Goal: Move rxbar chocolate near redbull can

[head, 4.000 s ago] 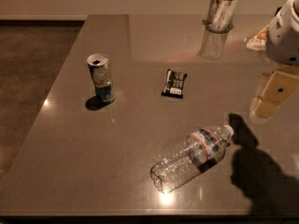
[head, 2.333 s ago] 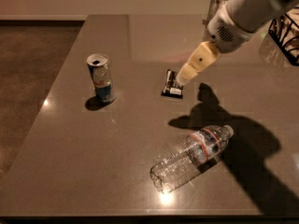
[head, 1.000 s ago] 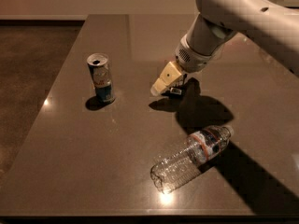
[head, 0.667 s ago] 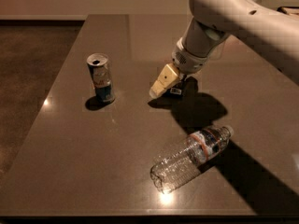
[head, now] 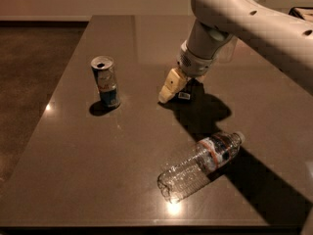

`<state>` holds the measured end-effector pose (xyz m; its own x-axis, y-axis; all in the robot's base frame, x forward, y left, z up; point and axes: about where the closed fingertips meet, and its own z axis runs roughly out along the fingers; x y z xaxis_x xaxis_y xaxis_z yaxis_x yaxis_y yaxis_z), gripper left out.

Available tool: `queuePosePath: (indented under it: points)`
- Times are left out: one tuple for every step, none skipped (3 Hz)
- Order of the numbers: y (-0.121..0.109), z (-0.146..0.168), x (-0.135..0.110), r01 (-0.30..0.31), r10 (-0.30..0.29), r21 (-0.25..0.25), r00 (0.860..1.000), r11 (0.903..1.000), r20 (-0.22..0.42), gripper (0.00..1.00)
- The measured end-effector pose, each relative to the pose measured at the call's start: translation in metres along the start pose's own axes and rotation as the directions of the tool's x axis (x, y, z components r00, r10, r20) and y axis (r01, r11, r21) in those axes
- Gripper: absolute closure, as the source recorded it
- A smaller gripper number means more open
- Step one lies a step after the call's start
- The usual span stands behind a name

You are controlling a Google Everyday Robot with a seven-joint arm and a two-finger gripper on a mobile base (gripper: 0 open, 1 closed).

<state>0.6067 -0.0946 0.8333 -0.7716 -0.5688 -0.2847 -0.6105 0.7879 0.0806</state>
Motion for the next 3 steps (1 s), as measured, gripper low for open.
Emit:
queuePosePath:
  points:
    - [-0.0007,-0.0080,-0.0035,0.017,-0.017,0.023,1.000,0.9996,0.000,0.40]
    - [-0.0025,-0.0128,-0.0040,0.029,-0.029,0.042,1.000,0.9987,-0.005,0.64]
    - [-0.0019,-0.0129,-0.0049,0.045,-0.045,0.042,0.999,0.9981,-0.011,0.87]
